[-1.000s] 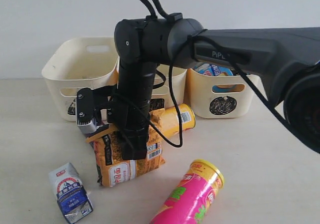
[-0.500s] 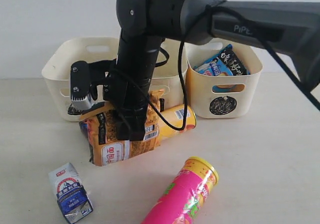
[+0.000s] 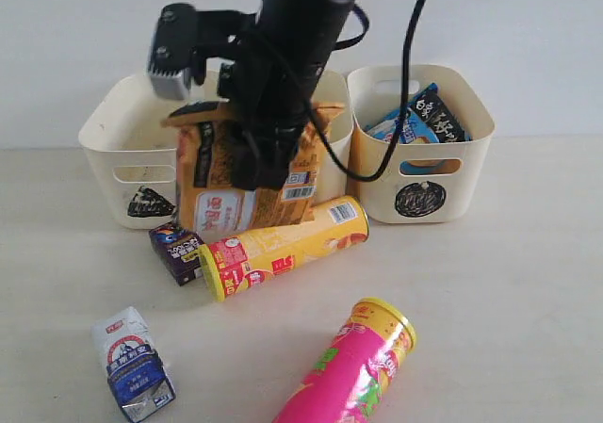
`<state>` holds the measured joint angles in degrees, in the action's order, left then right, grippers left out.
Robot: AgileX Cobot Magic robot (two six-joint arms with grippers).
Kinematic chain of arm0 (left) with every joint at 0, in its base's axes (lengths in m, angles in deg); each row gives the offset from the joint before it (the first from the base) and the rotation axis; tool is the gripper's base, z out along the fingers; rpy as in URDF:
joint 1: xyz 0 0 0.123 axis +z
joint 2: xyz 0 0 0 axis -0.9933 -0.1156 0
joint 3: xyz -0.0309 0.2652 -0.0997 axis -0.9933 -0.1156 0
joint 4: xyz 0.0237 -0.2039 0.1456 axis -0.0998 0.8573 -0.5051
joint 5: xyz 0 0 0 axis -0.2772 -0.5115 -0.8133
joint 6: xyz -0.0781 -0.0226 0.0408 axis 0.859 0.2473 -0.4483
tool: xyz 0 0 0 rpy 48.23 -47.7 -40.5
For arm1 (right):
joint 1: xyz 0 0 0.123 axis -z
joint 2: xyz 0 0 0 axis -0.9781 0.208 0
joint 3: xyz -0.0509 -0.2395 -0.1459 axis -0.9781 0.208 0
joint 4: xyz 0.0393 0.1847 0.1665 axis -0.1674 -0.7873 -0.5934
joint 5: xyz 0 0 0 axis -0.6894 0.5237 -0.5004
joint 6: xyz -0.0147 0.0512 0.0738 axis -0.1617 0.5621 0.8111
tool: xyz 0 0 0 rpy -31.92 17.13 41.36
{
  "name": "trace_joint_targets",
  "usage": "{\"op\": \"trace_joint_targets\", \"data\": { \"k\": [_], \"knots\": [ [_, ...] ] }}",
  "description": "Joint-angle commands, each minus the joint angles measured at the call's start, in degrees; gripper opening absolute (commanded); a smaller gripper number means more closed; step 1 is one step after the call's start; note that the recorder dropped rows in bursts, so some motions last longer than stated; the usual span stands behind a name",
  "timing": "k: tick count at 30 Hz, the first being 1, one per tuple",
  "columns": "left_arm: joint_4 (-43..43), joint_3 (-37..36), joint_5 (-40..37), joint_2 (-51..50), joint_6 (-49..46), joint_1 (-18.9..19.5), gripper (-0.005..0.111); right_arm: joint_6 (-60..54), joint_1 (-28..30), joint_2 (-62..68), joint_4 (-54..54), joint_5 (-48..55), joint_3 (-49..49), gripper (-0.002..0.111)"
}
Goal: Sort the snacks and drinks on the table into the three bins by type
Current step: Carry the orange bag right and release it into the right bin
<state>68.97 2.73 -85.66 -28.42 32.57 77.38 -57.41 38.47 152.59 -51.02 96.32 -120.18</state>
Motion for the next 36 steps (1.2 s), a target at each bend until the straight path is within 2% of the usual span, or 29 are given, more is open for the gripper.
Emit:
{"op": "trace_joint_targets", "data": {
  "k": [1, 6, 13, 20, 25, 36],
  "knots": [
    [0.4, 0.2, 0.3, 0.2, 0.5, 0.1, 0.004, 12.7, 5.6, -2.7, -0.6, -0.5, -0.4, 0.0],
    [0.4, 0.2, 0.3, 0.2, 0.5, 0.1, 0.004, 20.2, 12.2, -3.6, -2.4, -3.0, -0.4, 0.0],
    [0.4, 0.2, 0.3, 0.2, 0.5, 0.1, 0.004, 22.9, 20.8, -4.0, -9.3, -7.5, -0.4, 0.0],
    [0.4, 0.2, 0.3, 0.2, 0.5, 0.1, 0.004, 28.3, 28.1, -3.5, -14.0, -18.8, -0.3, 0.0],
    [0.4, 0.2, 0.3, 0.2, 0.5, 0.1, 0.004, 32.6, 30.4, -1.7, -15.4, -26.4, -0.3, 0.0],
    [0.4, 0.2, 0.5, 0.2, 0.5, 0.1, 0.004, 37.1, 30.9, 7.1, -16.2, -39.9, -0.3, 0.0]
  ]
}}
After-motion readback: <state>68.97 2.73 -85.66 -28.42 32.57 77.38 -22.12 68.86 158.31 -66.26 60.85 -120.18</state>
